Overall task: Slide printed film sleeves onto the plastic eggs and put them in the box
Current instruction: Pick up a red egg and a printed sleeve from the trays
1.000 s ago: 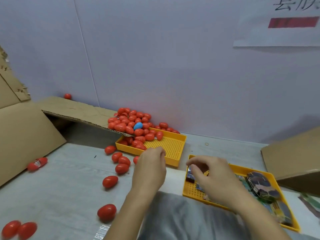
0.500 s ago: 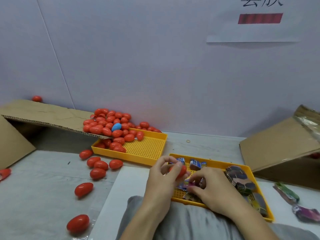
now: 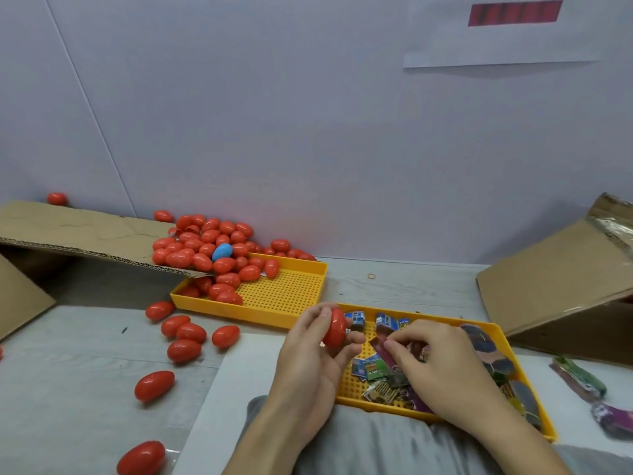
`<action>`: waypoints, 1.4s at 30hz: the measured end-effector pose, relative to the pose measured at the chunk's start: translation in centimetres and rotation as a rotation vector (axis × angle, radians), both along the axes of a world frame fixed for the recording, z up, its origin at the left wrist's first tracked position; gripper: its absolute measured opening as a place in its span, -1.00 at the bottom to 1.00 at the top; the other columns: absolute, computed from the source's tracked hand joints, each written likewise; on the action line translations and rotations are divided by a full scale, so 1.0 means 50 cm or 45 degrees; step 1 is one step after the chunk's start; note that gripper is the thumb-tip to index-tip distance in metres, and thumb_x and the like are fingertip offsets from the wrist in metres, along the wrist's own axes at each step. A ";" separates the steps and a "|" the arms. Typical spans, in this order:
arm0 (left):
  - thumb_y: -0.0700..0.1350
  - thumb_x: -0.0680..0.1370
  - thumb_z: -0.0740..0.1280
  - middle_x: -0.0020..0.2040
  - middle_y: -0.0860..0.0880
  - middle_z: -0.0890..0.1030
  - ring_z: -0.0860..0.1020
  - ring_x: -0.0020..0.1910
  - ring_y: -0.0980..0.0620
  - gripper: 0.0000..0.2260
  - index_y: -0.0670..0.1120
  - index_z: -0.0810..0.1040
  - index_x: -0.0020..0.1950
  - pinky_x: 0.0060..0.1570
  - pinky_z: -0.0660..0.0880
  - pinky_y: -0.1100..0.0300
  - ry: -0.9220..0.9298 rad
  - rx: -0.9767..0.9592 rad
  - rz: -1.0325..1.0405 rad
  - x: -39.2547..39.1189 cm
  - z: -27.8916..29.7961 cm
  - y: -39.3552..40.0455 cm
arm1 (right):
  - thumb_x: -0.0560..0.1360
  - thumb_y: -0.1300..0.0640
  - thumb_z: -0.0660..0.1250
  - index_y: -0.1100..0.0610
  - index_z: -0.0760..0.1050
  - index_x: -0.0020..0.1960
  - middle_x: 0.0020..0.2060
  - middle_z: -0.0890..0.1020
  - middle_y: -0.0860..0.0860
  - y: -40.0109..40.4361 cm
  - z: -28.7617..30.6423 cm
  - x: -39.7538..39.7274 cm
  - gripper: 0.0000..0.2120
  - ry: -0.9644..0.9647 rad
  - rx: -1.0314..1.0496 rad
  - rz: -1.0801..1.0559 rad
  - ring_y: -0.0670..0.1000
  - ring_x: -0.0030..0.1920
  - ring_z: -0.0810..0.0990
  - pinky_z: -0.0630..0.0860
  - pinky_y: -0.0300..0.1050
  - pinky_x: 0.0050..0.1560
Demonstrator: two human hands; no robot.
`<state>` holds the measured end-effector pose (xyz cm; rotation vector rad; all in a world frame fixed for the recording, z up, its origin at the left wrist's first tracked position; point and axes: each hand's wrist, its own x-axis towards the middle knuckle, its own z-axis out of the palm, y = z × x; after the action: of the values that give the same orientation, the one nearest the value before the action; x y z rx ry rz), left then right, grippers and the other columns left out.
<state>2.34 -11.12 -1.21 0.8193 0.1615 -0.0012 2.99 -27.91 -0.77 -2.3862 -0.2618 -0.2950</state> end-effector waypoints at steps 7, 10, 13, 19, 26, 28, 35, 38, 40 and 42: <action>-0.21 0.39 0.45 -0.15 -0.20 0.65 0.67 -0.18 -0.05 -0.67 -0.25 0.54 0.12 -0.27 0.58 0.25 -0.180 0.197 -0.001 0.000 -0.019 -0.004 | 0.53 0.07 0.39 0.01 0.69 -0.18 -0.34 0.69 -0.07 -0.002 0.008 -0.001 -0.85 0.250 0.611 0.044 -0.20 -0.33 0.60 0.47 -0.34 -0.32; -0.25 0.54 0.40 -0.21 -0.14 0.63 0.63 -0.28 -0.05 -0.77 -0.10 0.41 0.09 -0.43 0.50 0.22 -0.235 0.447 -0.060 -0.002 -0.031 -0.008 | 0.54 0.11 0.38 0.06 0.69 -0.16 -0.41 0.65 0.02 -0.004 0.007 -0.001 -0.85 0.300 0.755 0.026 -0.19 -0.44 0.54 0.41 -0.38 -0.41; -0.18 0.61 0.35 -0.37 0.01 0.51 0.48 -0.43 0.03 -0.87 0.03 0.46 0.07 -0.40 0.46 0.21 -0.279 0.750 -0.085 -0.006 -0.044 -0.010 | 0.56 0.11 0.36 0.06 0.69 -0.14 -0.34 0.70 0.02 -0.002 0.008 -0.002 -0.84 0.342 0.845 0.014 -0.15 -0.38 0.61 0.46 -0.32 -0.41; 0.06 0.42 0.46 -0.39 0.07 0.52 0.47 -0.45 0.07 -0.86 0.09 0.64 -0.04 -0.36 0.46 0.24 -0.310 0.806 -0.111 -0.010 -0.028 -0.014 | 0.56 0.08 0.35 0.03 0.69 -0.13 -0.28 0.71 0.05 0.000 0.012 -0.005 -0.83 0.356 0.835 0.042 -0.07 -0.28 0.65 0.51 -0.21 -0.33; -0.13 0.49 0.50 -0.36 0.02 0.53 0.48 -0.47 0.09 -0.88 0.06 0.65 -0.21 -0.42 0.44 0.27 -0.366 0.972 0.044 -0.012 -0.029 -0.015 | 0.54 0.08 0.37 0.03 0.70 -0.11 -0.28 0.70 -0.06 0.012 0.014 -0.011 -0.86 0.251 0.692 0.175 -0.16 -0.24 0.63 0.48 -0.35 -0.28; -0.13 0.50 0.50 -0.35 0.00 0.54 0.48 -0.46 0.07 -0.88 0.03 0.65 -0.22 -0.42 0.44 0.26 -0.392 0.989 0.045 -0.012 -0.028 -0.015 | 0.54 0.10 0.36 0.02 0.69 -0.13 -0.30 0.69 -0.08 0.014 0.012 -0.012 -0.86 0.208 0.671 0.183 -0.17 -0.26 0.63 0.48 -0.37 -0.30; -0.14 0.46 0.27 -0.17 0.00 0.56 0.49 -0.29 0.06 -0.75 0.11 0.64 0.04 -0.21 0.47 0.13 -0.349 0.776 -0.137 -0.016 -0.029 -0.018 | 0.56 0.10 0.35 0.00 0.66 -0.21 -0.33 0.68 -0.04 0.011 0.000 -0.004 -0.80 0.128 0.646 0.042 -0.14 -0.32 0.61 0.53 -0.26 -0.31; -0.24 0.61 0.26 -0.05 -0.05 0.61 0.57 -0.26 0.10 -0.69 0.15 0.51 0.21 -0.18 0.52 0.24 -0.352 0.863 -0.097 -0.016 -0.032 -0.019 | 0.56 0.07 0.35 -0.02 0.66 -0.23 -0.33 0.69 -0.05 0.002 -0.003 0.000 -0.79 0.124 0.682 -0.058 -0.12 -0.31 0.62 0.56 -0.16 -0.27; -0.22 0.58 0.38 -0.06 -0.08 0.64 0.65 -0.20 0.07 -0.66 0.13 0.46 0.25 -0.24 0.55 0.27 -0.390 0.850 -0.028 -0.016 -0.029 -0.019 | 0.56 0.07 0.35 -0.02 0.66 -0.21 -0.32 0.69 -0.07 -0.001 -0.004 0.002 -0.80 0.130 0.697 -0.083 -0.12 -0.28 0.63 0.59 -0.11 -0.23; -0.22 0.51 0.46 -0.08 -0.12 0.64 0.67 -0.18 0.00 -0.65 0.10 0.49 0.18 -0.29 0.56 0.24 -0.408 0.814 0.029 -0.014 -0.028 -0.020 | 0.56 0.07 0.35 -0.03 0.66 -0.18 -0.31 0.70 -0.10 -0.001 -0.004 0.003 -0.82 0.136 0.705 -0.087 -0.14 -0.27 0.64 0.57 -0.14 -0.25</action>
<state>1.66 -12.14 -2.60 1.4410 -0.1435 0.2113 3.11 -27.98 -0.97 -1.8570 -0.0381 -0.2332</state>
